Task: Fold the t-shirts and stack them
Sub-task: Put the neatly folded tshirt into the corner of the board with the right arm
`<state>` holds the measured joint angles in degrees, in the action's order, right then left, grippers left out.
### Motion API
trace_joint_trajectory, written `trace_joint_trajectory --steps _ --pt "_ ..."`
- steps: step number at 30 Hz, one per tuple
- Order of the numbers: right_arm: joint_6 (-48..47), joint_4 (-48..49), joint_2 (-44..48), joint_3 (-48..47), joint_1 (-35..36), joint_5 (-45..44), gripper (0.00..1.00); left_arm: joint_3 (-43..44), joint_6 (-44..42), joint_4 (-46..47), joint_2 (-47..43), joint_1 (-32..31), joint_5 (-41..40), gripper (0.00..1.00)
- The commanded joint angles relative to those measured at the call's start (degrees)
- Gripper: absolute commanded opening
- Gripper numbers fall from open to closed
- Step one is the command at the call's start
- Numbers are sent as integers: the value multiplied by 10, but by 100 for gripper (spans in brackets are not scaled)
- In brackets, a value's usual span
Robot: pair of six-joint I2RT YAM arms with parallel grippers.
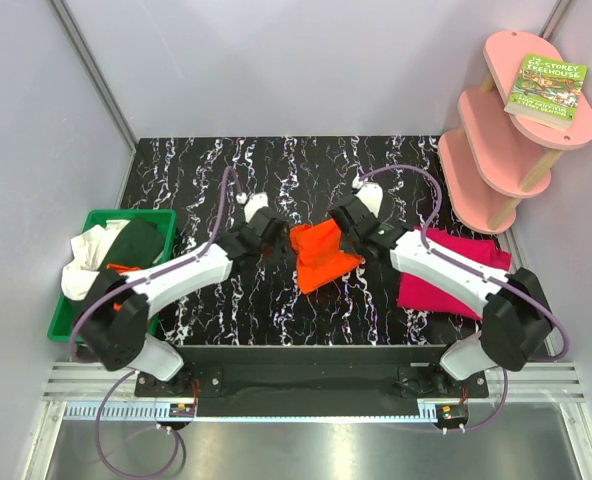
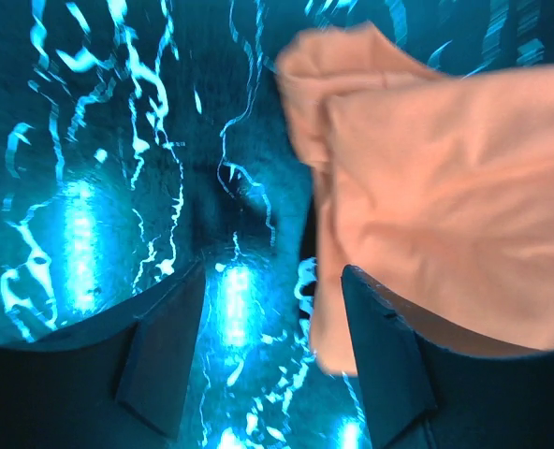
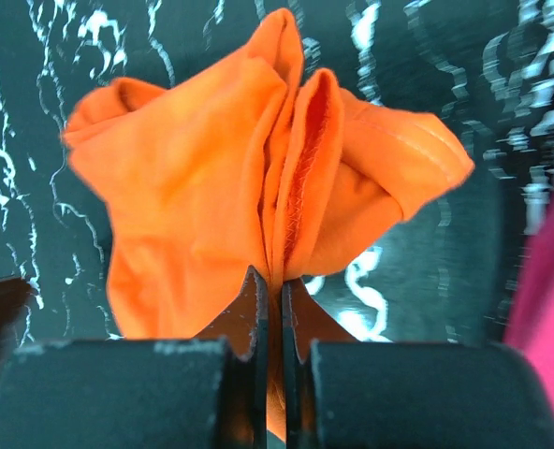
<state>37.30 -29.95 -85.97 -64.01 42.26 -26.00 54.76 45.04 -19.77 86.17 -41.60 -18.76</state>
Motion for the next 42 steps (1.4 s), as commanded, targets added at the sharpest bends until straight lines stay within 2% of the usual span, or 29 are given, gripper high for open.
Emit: trace_joint_trajectory --steps 1,6,10,16,19,29,33,42 --pt "-14 -63 59 -32 -2 -72 0 -12 0 -16 -69 1 -27 65" --pt "-18 -108 106 -42 -2 -124 0 -51 3 -19 -114 1 -20 63" --pt "-31 -181 142 -57 -4 -201 0 -78 11 -18 -127 1 -5 62" --pt "-37 -251 189 -92 -51 -236 0 -92 13 -3 -120 0 21 59" --pt "-40 -269 203 -96 -77 -235 0 -94 9 2 -116 -1 33 58" --pt "-14 -287 205 -46 -93 -226 0 -104 8 12 -118 -2 57 57" --pt "21 -348 186 -50 -104 -236 0 -114 10 14 -129 -3 60 57" --pt "46 -396 164 -38 -205 -223 0 -121 10 16 -134 -4 72 56"
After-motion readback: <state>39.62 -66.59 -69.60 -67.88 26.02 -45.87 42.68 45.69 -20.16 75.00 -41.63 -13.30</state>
